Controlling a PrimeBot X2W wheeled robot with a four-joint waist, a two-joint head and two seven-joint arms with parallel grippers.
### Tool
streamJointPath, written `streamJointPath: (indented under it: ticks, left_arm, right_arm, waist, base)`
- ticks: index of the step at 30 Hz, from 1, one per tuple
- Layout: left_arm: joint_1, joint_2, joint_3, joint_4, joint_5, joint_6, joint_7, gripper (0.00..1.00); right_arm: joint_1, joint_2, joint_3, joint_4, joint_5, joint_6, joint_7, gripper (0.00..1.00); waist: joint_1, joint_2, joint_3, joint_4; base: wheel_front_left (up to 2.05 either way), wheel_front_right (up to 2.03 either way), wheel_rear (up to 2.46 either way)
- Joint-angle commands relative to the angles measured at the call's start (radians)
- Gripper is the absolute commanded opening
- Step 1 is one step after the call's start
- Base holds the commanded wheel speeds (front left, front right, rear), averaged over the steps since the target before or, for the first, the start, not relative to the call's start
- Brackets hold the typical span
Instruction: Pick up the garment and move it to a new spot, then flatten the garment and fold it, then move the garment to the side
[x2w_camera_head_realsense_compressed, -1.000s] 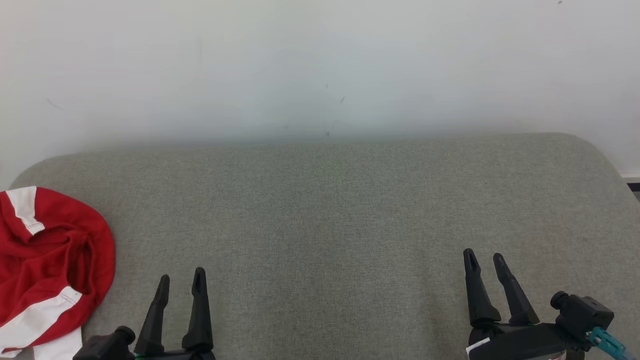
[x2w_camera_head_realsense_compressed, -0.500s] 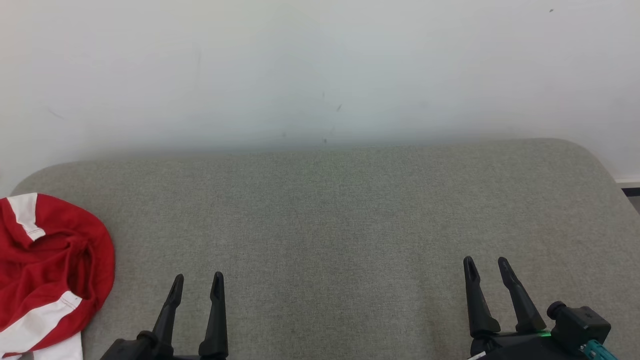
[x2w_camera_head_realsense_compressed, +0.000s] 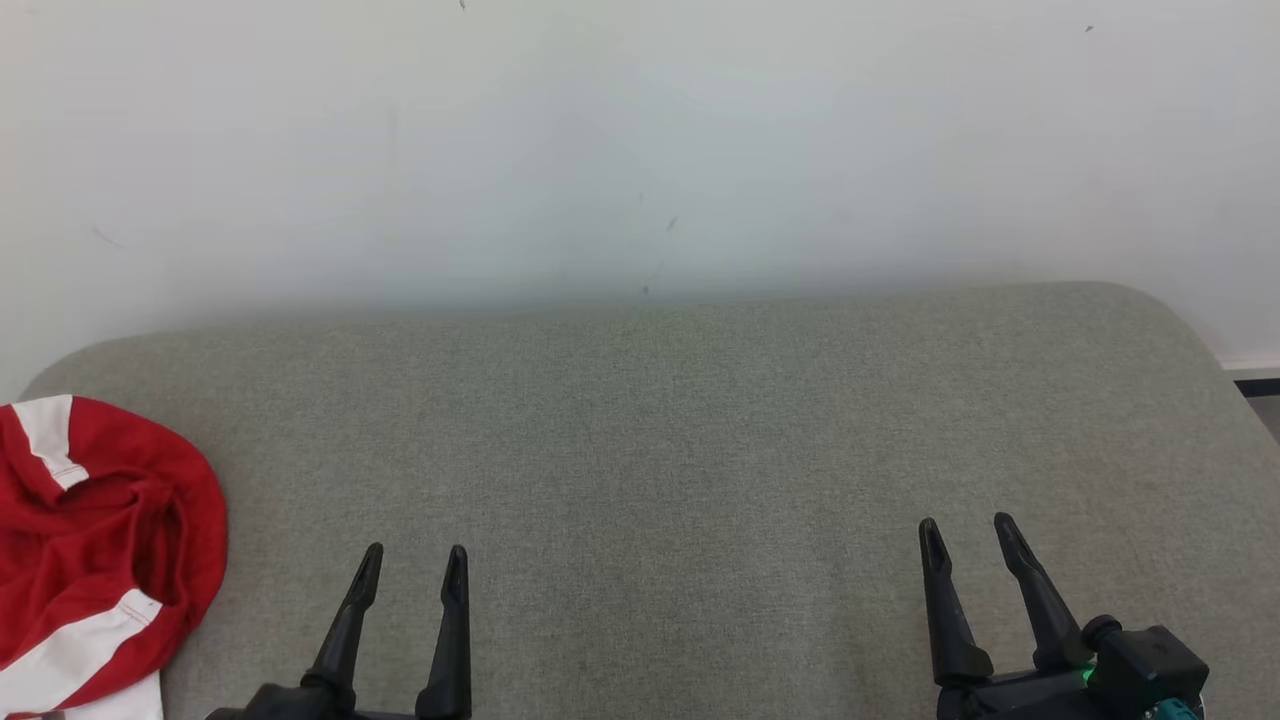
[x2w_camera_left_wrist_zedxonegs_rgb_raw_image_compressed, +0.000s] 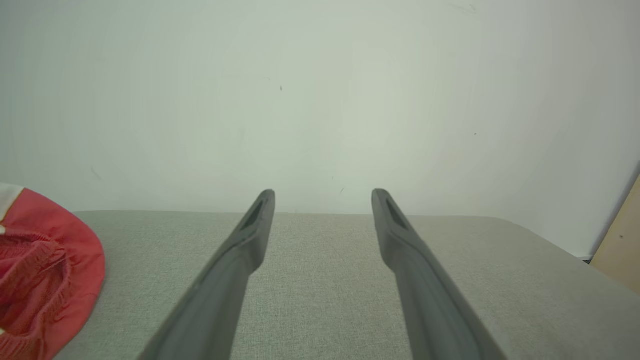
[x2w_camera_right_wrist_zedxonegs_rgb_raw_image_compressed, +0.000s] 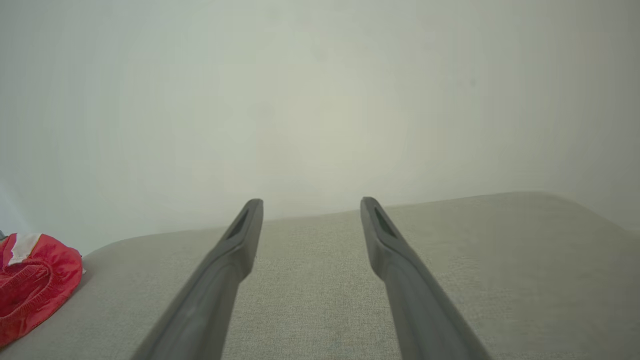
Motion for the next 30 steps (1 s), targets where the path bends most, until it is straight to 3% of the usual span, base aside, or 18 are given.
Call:
streamJointPath:
  ticks: [1, 23, 30]
  left_arm:
    - [0.011, 0.004, -0.004, -0.008, 0.022, -0.002, -0.005, 1.0]
    - [0.032, 0.004, -0.038, -0.023, 0.203, 0.016, -0.038, 1.0]
    - [0.033, 0.004, -0.039, -0.02, 0.207, 0.013, -0.041, 1.0]
  right_arm:
    - [0.007, 0.0, 0.004, -0.011, -0.018, -0.001, -0.009, 1.0]
    - [0.047, 0.0, 0.03, -0.053, -0.174, -0.002, -0.062, 1.0]
    - [0.053, 0.0, 0.032, -0.053, -0.166, -0.002, -0.061, 1.0]
  waist:
    - [0.0, 0.0, -0.002, 0.0]
    - [0.0, 0.0, -0.025, -0.003]
    - [0.0, 0.0, -0.025, -0.003]
  base:
    - [0.0, 0.0, 0.0]
    - [0.0, 0.0, 0.0]
    - [0.0, 0.0, 0.0]
